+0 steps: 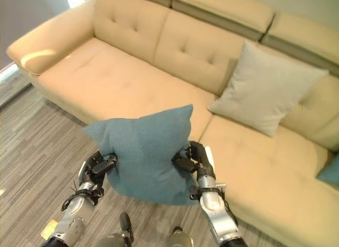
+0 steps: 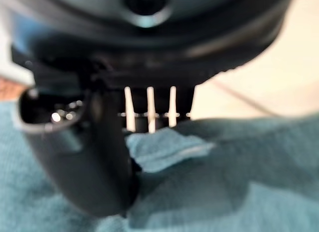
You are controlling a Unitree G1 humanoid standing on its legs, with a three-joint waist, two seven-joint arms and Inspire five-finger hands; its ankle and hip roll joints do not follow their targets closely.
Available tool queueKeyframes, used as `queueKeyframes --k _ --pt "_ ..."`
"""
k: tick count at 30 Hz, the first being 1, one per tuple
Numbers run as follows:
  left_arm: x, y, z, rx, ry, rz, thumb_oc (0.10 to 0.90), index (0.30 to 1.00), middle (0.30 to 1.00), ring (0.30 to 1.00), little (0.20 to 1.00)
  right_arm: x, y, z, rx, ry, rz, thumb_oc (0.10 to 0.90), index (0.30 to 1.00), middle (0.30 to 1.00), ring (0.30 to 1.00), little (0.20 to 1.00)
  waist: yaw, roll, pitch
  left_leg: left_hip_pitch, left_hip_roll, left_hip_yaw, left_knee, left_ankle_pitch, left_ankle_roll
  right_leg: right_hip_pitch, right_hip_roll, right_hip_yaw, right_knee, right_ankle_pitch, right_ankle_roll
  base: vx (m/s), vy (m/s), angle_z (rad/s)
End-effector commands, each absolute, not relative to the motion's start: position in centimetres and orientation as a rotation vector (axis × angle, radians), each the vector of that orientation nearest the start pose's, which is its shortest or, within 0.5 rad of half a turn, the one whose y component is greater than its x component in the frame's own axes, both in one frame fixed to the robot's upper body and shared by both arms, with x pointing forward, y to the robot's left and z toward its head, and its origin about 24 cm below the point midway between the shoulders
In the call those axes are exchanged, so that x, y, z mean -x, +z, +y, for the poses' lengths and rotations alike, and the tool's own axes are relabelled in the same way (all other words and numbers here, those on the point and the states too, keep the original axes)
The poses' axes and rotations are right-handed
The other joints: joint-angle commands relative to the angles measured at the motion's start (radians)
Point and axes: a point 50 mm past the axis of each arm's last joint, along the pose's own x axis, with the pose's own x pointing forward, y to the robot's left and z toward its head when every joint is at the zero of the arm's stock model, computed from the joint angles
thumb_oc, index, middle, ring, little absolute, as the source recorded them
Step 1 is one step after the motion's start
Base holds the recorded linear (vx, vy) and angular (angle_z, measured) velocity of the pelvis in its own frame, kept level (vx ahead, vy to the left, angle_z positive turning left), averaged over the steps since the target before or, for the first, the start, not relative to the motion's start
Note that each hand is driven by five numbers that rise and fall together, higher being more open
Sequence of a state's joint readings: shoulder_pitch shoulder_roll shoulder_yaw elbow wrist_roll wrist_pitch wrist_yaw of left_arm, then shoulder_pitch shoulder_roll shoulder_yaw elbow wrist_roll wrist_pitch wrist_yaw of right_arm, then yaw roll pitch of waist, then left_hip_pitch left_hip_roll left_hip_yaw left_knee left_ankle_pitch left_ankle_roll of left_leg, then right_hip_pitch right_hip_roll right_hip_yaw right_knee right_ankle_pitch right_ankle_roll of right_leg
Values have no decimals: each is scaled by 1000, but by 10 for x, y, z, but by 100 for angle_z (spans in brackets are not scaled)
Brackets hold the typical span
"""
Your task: Pick up all the scattered cushions and arrange them neatly on the sofa.
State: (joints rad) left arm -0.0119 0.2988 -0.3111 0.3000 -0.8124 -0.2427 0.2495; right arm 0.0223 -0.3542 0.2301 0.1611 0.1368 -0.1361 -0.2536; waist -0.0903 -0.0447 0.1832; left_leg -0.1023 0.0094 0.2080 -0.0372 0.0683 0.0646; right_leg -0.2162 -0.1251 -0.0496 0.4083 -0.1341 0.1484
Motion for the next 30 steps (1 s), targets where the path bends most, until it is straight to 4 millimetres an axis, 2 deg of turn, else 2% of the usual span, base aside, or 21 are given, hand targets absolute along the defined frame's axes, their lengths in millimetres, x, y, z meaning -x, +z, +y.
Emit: queueKeyframes --k 1,3,5,6,8,11,12,13,14,15,17,21,22,24,26,27,28,29,30 --pt "-256 43 114 465 -182 -61 400 300 300 300 300 -263 86 -150 108 80 -330 400 300 300 300 300 -6 -11 -83 18 -30 -117 9 -105 -56 -47 148 74 -182 74 -31 194 -58 124" --pt "-256 42 113 466 -187 -53 400 300 300 300 300 -263 83 -152 103 71 -317 400 300 300 300 300 -9 -17 -84 20 -42 -139 12 -106 -57 -33 158 89 -207 76 -36 124 -61 99" --pt "-254 39 114 462 -192 -46 400 300 300 300 300 -260 82 -154 105 72 -312 400 300 300 300 300 -10 -24 -85 30 -56 -161 24 -123 -61 1 146 79 -242 83 -44 154 -95 95" --pt "-251 35 115 476 -181 -33 400 300 300 300 300 -257 78 -161 112 52 -296 400 300 300 300 300 -10 -28 -92 24 -64 -168 64 -141 -75 30 145 72 -264 80 -58 169 -97 62" --pt "-250 34 114 482 -185 -31 400 300 300 300 300 -256 78 -164 122 48 -295 400 300 300 300 300 -13 -30 -91 14 -69 -170 104 -155 -83 48 136 58 -284 81 -64 88 -59 39" --pt "-247 33 114 500 -184 -29 400 300 300 300 300 -255 80 -172 143 30 -301 400 300 300 300 300 -18 -42 -86 -52 -59 -121 239 -182 -114 92 107 15 -330 84 -72 57 -50 81" --pt "-247 34 114 503 -181 -29 400 300 300 300 300 -255 80 -173 145 24 -299 400 300 300 300 300 -19 -48 -81 -79 -42 -85 279 -171 -122 104 92 1 -342 84 -73 105 -14 69" --pt "-246 31 116 503 -176 -17 400 300 300 300 300 -255 79 -176 146 18 -290 400 300 300 300 300 -17 -46 -87 -94 2 -24 249 -164 -119 126 84 -26 -367 78 -68 91 -1 64" --pt "-246 31 116 503 -176 -17 400 300 300 300 300 -255 79 -176 146 18 -290 400 300 300 300 300 -17 -46 -87 -93 1 -23 247 -163 -119 127 83 -26 -369 79 -68 218 8 81" --pt "-244 29 118 492 -176 -8 400 300 300 300 300 -255 78 -175 138 16 -288 400 300 300 300 300 -5 -48 -102 -120 15 -5 189 -128 -112 148 85 -35 -394 77 -62 214 3 46" --pt "-243 30 119 491 -176 -8 400 300 300 300 300 -255 78 -174 128 16 -283 400 300 300 300 300 12 -54 -106 -167 22 -12 138 -83 -115 172 91 -35 -415 68 -59 210 7 35" --pt "-238 28 120 506 -170 7 400 300 300 300 300 -254 76 -175 123 5 -272 400 300 300 300 300 33 -56 -105 -241 40 -11 120 -47 -125 220 88 -26 -417 32 -59 249 86 0" --pt "-236 25 122 498 -171 16 400 300 300 300 300 -253 74 -173 129 15 -264 400 300 300 300 300 36 -38 -117 -195 49 -13 78 -21 -119 237 94 -24 -399 11 -54 408 239 -20" --pt "-235 26 122 500 -169 16 400 300 300 300 300 -252 73 -172 125 20 -261 400 300 300 300 300 40 -35 -120 -180 43 -15 74 -17 -112 245 81 -23 -377 -1 -48 266 189 -35" --pt "-236 27 122 499 -169 10 400 300 300 300 300 -252 73 -167 115 33 -263 400 300 300 300 300 46 -35 -118 -156 27 -19 80 -28 -96 231 52 -16 -298 0 -31 190 186 -24" --pt "-236 28 122 489 -173 6 400 300 300 300 300 -252 74 -165 115 41 -267 400 300 300 300 300 44 -36 -119 -133 18 -14 75 -36 -85 212 37 -15 -231 15 -16 257 299 -25" --pt "-239 30 123 457 -176 -5 400 300 300 300 300 -255 77 -162 121 56 -281 400 300 300 300 300 35 -33 -107 -87 2 -11 55 -49 -64 156 12 -4 -84 79 7 231 293 -18" --pt "-241 33 124 444 -179 -15 400 300 300 300 300 -256 79 -158 117 69 -289 400 300 300 300 300 29 -27 -102 -73 6 -10 45 -51 -58 125 13 6 -32 116 15 202 262 -8" --pt "-242 34 125 427 -179 -21 400 300 300 300 300 -257 80 -156 115 74 -295 400 300 300 300 300 28 -23 -98 -58 8 -5 38 -57 -54 100 9 10 13 124 18 155 153 13"
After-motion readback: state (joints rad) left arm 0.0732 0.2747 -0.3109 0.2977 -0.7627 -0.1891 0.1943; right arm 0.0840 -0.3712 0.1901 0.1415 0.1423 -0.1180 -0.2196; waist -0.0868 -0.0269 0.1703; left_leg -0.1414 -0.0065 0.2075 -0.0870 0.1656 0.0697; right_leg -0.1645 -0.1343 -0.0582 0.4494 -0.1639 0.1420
